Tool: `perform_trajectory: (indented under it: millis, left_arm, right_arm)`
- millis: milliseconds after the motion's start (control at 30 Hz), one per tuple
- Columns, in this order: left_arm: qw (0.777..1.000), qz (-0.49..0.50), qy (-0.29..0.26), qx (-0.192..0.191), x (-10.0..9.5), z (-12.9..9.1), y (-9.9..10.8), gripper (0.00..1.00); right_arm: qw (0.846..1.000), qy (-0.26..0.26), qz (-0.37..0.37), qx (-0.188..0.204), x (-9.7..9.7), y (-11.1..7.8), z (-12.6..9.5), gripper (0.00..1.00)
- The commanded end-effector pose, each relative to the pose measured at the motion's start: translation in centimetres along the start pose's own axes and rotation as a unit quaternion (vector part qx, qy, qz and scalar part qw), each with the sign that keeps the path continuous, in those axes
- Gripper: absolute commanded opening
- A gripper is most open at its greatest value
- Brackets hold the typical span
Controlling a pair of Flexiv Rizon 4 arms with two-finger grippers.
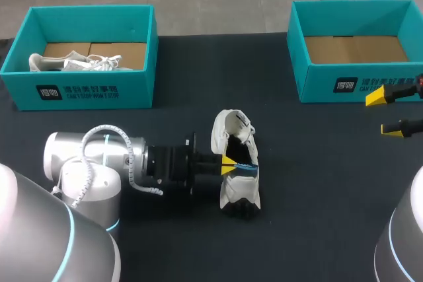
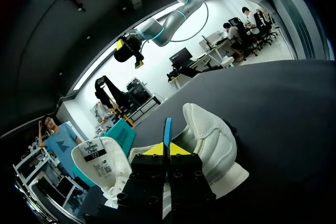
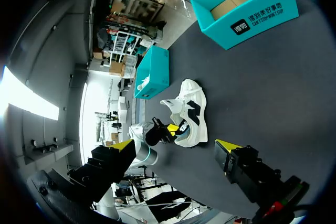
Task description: Take the shoe out of the shoebox, open the shoe tongue, remove and reinsert the insole, then place the shoe into the shoebox
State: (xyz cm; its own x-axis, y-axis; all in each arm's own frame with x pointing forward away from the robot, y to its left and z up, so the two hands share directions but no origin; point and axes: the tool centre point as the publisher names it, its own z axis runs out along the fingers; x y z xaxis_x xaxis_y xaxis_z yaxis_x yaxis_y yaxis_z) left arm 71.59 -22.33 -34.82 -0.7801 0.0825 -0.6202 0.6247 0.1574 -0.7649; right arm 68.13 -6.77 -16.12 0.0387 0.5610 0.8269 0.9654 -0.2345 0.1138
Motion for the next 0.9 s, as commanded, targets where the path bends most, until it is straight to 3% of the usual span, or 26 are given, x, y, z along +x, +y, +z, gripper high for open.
perform_trajectory:
  millis: [33, 67, 167, 433, 700, 900]
  left_arm:
    - [1.000, 0.002, -0.002, -0.001, 0.2, -0.2, -0.7, 0.19]
    - [1.000, 0.004, -0.004, -0.001, 0.2, -0.4, -0.9, 0.27]
    - [1.000, 0.006, -0.010, 0.000, 0.1, -1.0, -1.3, 0.31]
    - [1.000, 0.010, -0.013, -0.001, 0.1, -1.4, -1.7, 0.16]
    - [1.000, 0.002, -0.002, 0.000, 0.6, -0.5, -1.2, 0.02]
    - [1.000, -0.002, 0.003, 0.003, 0.8, -0.2, -1.3, 0.00]
  right_arm:
    - [1.000, -0.001, 0.001, -0.001, 0.0, -0.1, 0.0, 1.00]
    - [1.000, -0.001, 0.001, -0.001, 0.0, -0.1, 0.0, 1.00]
    - [1.000, -0.001, 0.001, -0.001, 0.0, -0.1, 0.0, 1.00]
    - [1.000, -0.001, 0.001, -0.001, 0.0, -0.1, 0.0, 1.00]
    - [1.000, -0.001, 0.001, -0.001, 0.0, -0.1, 0.0, 1.00]
    - [1.000, -0.001, 0.001, -0.001, 0.0, -0.1, 0.0, 1.00]
